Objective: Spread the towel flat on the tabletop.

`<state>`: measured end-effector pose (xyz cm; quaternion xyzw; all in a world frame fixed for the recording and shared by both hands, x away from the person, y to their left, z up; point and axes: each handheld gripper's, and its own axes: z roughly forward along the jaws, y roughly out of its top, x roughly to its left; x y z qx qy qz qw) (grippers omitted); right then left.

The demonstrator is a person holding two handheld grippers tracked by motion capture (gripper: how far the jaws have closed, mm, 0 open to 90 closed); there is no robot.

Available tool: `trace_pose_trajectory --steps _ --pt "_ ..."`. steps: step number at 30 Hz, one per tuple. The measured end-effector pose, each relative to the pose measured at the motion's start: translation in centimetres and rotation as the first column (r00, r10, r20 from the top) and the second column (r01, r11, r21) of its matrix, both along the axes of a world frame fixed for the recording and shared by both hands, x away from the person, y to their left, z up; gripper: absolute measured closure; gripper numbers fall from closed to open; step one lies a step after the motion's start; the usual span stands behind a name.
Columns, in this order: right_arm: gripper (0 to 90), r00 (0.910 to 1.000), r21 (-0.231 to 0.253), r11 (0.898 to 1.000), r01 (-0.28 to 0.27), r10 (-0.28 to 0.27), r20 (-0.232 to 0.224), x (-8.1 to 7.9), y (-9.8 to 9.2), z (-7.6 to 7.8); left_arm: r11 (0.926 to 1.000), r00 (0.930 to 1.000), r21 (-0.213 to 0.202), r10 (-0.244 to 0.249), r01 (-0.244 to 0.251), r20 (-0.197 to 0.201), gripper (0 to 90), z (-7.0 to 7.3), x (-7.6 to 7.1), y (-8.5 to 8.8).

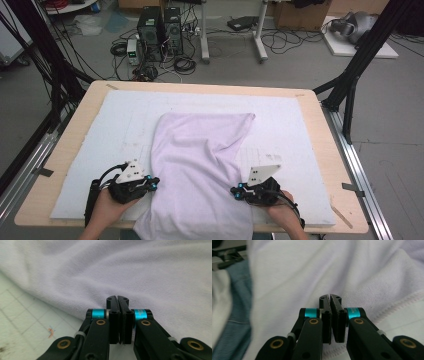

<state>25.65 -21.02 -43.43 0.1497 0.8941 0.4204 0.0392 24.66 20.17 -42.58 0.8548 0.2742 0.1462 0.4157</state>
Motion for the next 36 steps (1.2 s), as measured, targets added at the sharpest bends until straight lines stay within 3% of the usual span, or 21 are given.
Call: trace_pose_trajectory --steps 2,5,9,10,12,14,15,18,20,24,27,30,33,36 --pt "86.6 0.9988 0.048 0.998 -0.045 0.046 -0.014 -0.9 -0.3 0.6 0.9999 1.0000 -0.015 -0.008 0.008 0.006 87.6 0.7 -0.5 0.5" --pt "78.3 0.9992 0.099 0.994 -0.040 0.039 0.009 -1.5 -0.9 1.6 0.9996 0.9999 -0.027 -0.007 0.008 0.009 85.5 1.1 -0.9 1.1" --pt "65.6 0.9945 0.110 0.991 0.078 -0.085 0.061 -0.1 -1.8 2.5 0.9991 0.9994 -0.027 0.033 -0.033 -0.013 69.5 0.4 -0.2 1.3" --pt "63.9 0.9891 0.104 0.986 0.128 -0.135 0.059 0.7 -2.0 2.5 0.9990 0.9989 -0.017 0.042 -0.042 -0.018 64.7 0.1 0.1 1.2" --pt "60.2 0.9833 0.086 0.981 0.172 -0.176 0.047 2.1 -1.8 2.0 0.9986 0.9979 0.002 0.054 -0.053 -0.036 59.1 -0.6 0.7 0.8" --pt "59.8 0.9784 0.026 0.979 0.201 -0.202 0.043 3.1 -1.2 1.2 0.9982 0.9974 0.037 0.048 -0.046 -0.054 58.6 -1.2 1.2 0.2" --pt "60.6 0.9781 0.002 0.979 0.205 -0.205 0.035 3.5 -0.9 0.7 0.9985 0.9975 0.047 0.033 -0.030 -0.062 63.1 -1.5 1.4 -0.1" --pt "77.0 0.9826 -0.046 0.982 0.186 -0.185 0.019 4.0 -0.2 -0.4 0.9990 0.9986 0.042 0.019 -0.017 -0.050 83.2 -1.3 1.5 -0.6" --pt "84.3 0.9862 -0.066 0.984 0.165 -0.165 0.015 4.0 -0.1 -0.7 0.9990 0.9988 0.038 0.025 -0.023 -0.042 85.0 -1.0 1.5 -0.5" --pt "85.1 0.9801 -0.049 0.980 0.192 -0.189 0.062 3.3 -1.3 0.8 0.9988 0.9988 -0.002 0.049 -0.049 -0.007 85.6 0.2 1.2 -0.3" --pt "84.8 0.9764 -0.028 0.980 0.197 -0.193 0.096 2.6 -2.5 2.6 0.9987 0.9990 -0.032 0.041 -0.041 0.014 84.6 1.2 1.0 -0.5" --pt "74.7 0.9853 0.004 0.988 0.157 -0.157 0.067 2.3 -3.2 3.6 0.9974 0.9992 -0.064 0.035 -0.034 0.021 69.3 1.9 1.0 -0.7" --pt "71.2 0.9788 0.034 0.982 0.184 -0.186 0.085 2.7 -3.5 4.2 0.9969 0.9987 -0.063 0.048 -0.047 0.017 63.9 1.9 1.2 -0.1" --pt "71.3 0.9730 0.045 0.976 0.212 -0.215 0.083 3.9 -3.3 3.8 0.9964 0.9976 -0.049 0.069 -0.069 0.004 66.5 1.3 1.3 0.9"
